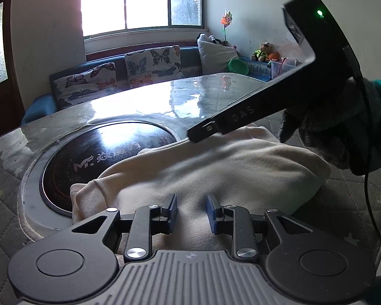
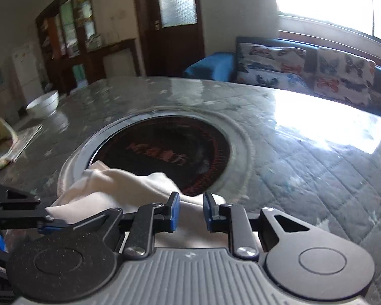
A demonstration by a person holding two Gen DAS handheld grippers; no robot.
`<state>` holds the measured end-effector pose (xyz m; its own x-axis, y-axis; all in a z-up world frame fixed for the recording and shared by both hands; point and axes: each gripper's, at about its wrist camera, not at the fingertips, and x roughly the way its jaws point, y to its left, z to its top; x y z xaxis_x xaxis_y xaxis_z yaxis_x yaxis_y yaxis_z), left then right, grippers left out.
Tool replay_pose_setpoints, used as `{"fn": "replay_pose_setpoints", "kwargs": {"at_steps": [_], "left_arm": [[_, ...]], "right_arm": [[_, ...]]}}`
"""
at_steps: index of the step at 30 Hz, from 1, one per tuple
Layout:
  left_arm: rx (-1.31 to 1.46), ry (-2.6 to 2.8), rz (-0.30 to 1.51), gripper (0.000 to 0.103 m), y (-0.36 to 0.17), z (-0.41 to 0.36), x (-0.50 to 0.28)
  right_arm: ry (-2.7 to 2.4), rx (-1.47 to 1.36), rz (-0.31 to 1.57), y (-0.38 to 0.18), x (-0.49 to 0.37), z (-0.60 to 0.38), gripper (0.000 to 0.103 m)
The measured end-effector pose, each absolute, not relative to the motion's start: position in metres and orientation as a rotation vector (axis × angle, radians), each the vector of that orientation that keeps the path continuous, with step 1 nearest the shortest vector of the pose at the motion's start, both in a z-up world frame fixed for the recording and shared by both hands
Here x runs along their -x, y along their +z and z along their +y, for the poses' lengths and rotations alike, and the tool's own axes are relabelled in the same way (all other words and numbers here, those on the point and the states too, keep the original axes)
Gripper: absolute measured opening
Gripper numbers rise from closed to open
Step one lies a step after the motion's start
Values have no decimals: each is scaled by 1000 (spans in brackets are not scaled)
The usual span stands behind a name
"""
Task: Fold clothes
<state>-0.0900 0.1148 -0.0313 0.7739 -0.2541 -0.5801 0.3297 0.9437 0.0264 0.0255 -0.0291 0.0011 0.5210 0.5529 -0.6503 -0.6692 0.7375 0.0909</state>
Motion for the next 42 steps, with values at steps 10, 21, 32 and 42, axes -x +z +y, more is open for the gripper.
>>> {"fn": "replay_pose_setpoints", "kwargs": {"at_steps": [10, 21, 32, 42], "left_arm": [[-87, -289, 599, 37, -24, 124, 95], [-38, -252, 604, 43, -25, 133, 109], [73, -74, 588, 41, -7, 180, 88], [113, -61, 675, 21, -19, 195, 71]], "right_arm": [[761, 227, 730, 0, -33, 7, 22], [841, 283, 740, -15, -32, 66, 30], [812, 230, 675, 13, -13, 23, 39], [796, 212, 649, 9, 36, -33, 44]]}}
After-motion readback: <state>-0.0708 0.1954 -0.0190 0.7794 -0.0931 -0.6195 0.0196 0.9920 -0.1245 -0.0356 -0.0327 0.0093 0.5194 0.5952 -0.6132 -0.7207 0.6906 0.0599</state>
